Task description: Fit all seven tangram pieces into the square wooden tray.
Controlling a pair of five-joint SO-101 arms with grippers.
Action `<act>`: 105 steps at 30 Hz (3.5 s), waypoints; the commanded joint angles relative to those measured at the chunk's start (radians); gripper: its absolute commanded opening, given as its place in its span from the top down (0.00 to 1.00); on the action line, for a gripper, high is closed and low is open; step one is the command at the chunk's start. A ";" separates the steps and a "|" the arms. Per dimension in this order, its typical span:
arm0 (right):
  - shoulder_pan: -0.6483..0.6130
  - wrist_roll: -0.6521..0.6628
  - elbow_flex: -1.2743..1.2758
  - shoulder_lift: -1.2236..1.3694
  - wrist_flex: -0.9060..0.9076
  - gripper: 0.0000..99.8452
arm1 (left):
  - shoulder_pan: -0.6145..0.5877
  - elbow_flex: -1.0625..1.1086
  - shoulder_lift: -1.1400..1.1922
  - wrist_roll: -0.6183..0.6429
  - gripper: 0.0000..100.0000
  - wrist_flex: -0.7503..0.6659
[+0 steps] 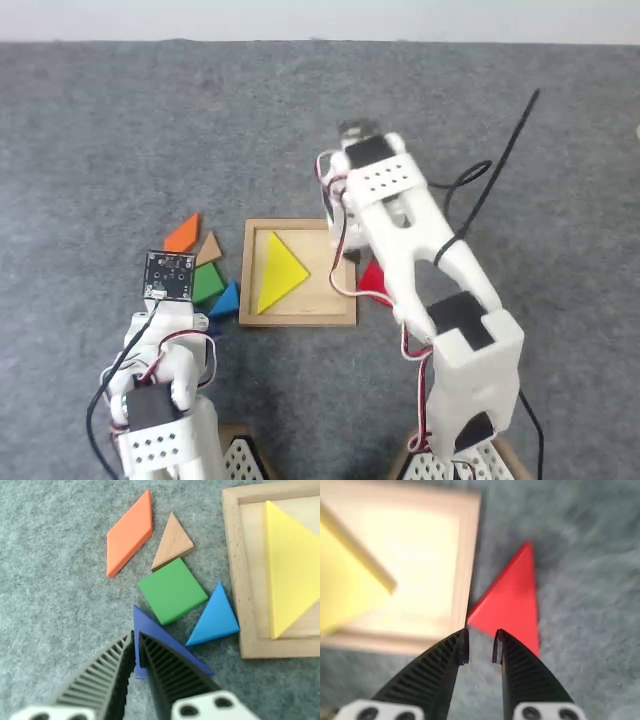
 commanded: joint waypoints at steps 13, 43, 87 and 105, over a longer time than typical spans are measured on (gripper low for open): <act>0.044 0.161 0.301 -0.047 -0.257 0.82 | 0.006 -0.008 -0.020 0.006 0.98 0.006; 0.045 0.456 0.333 -0.240 -0.305 0.68 | 0.006 -0.008 -0.020 0.006 0.98 0.006; 0.127 0.483 0.423 -0.087 -0.518 0.89 | 0.006 -0.008 -0.020 0.006 0.98 0.006; 0.305 0.393 0.176 -0.074 -0.447 0.88 | 0.006 -0.008 -0.020 0.006 0.98 0.006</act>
